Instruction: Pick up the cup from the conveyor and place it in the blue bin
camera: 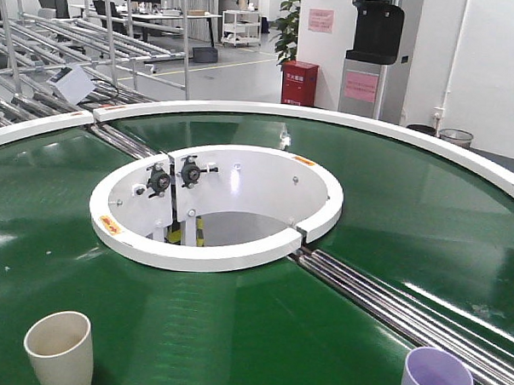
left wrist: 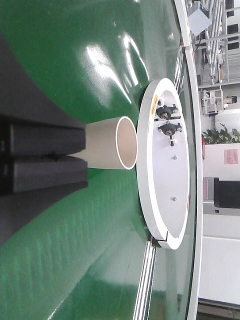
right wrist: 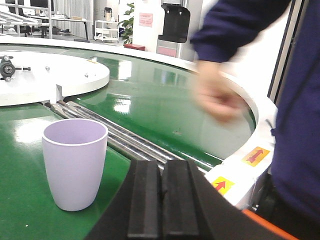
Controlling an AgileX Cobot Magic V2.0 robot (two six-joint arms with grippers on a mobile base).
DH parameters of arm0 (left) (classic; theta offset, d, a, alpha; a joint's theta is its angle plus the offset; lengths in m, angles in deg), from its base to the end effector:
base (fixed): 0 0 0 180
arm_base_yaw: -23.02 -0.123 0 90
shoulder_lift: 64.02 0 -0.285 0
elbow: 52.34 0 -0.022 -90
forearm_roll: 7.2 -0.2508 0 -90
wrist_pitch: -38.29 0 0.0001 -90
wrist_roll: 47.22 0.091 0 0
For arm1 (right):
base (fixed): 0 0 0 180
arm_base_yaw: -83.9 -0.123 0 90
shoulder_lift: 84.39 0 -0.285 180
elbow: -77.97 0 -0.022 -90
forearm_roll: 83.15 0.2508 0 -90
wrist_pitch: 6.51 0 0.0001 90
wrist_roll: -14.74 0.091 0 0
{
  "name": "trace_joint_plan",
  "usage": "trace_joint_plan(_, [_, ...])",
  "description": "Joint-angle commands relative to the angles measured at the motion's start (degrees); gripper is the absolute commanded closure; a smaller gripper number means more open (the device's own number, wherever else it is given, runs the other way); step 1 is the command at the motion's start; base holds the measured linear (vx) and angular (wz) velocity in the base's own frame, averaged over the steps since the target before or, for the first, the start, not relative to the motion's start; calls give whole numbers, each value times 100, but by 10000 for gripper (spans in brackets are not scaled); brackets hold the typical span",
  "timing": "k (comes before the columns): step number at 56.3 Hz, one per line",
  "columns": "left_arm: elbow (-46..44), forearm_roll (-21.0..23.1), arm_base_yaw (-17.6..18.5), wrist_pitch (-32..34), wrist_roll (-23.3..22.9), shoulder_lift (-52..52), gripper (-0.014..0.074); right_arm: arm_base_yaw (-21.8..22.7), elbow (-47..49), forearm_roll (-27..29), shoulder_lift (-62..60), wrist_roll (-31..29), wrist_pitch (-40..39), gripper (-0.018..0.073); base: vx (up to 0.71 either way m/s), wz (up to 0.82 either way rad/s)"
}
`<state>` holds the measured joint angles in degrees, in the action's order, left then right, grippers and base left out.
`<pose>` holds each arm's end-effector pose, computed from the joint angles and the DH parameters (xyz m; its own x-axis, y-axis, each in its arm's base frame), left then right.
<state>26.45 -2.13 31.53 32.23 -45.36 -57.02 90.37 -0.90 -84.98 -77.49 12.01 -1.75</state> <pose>0.0558 -0.0092 0.1951 -0.0402 -0.0501 -0.9979 0.1552 0.9863 -0.0558 0.0562 -0.0066 0.1967 -0.0183 -0.0778 -0.9968 0.1142 0.9903 -0.0794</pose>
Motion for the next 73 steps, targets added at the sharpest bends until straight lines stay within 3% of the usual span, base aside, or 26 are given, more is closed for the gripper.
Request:
trace_joint_plan(1, [66,48,6,500,-28,-59,600,5,-116,-32,-35,-14,-476,568,0,0])
trace_joint_plan(43, [66,48,6,572,-32,-59,600,4,-116,-37,-35,-14,-476,568,0,0])
trace_joint_plan(51, [66,53,6,1099,-81,-59,600,4,-116,309,-35,135,-824,568,0,0])
trace_joint_plan(60, [64,53,6,1417,-86,-59,600,4,-116,310,-35,135,-1543,568,0,0])
trace_joint_plan(68, [-274,40,6,1534,-80,-59,600,4,-60,310,-30,169,-1948,568,0,0])
trace_joint_plan(73, [-860,-109,6,1388,29,-59,598,4,391,300,-30,305,-1534,568,0,0])
